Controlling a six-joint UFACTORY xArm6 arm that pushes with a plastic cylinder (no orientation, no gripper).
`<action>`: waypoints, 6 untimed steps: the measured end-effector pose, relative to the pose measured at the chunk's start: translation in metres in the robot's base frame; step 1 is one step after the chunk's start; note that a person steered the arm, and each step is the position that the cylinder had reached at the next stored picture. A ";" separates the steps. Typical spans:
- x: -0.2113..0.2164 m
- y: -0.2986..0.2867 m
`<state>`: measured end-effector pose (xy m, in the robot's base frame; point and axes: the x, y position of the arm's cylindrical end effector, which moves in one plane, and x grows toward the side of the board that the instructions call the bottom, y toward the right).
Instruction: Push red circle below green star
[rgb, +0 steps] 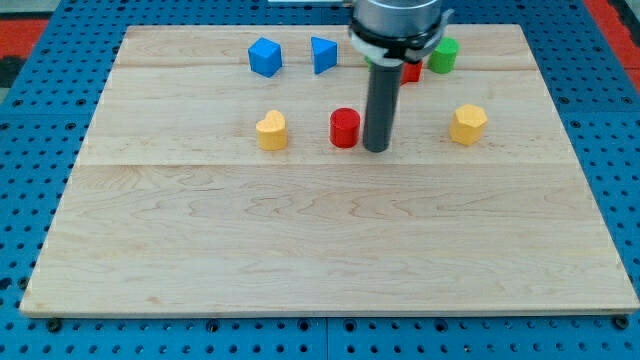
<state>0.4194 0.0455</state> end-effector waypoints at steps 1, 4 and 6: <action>-0.023 -0.028; -0.037 -0.042; -0.107 0.022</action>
